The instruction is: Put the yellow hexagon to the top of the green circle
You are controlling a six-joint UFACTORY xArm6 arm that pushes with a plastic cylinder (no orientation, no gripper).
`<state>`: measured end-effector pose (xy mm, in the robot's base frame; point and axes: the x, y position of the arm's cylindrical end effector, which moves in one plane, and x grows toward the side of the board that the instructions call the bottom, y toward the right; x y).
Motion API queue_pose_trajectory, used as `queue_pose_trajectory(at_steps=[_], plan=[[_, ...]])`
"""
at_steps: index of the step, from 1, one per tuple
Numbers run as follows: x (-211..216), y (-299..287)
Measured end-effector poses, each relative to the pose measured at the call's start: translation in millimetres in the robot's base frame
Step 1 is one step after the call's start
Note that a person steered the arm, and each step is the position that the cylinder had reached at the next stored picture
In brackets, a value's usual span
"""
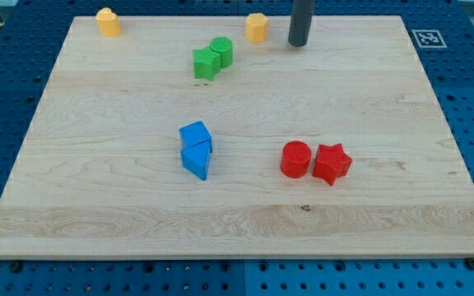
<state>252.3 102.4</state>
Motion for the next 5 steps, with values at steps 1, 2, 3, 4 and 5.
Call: queue_pose_trajectory(at_steps=[1, 2, 3, 4, 5], plan=[[-18, -4], [-18, -34], [-18, -39], [-18, -62], [-18, -81]])
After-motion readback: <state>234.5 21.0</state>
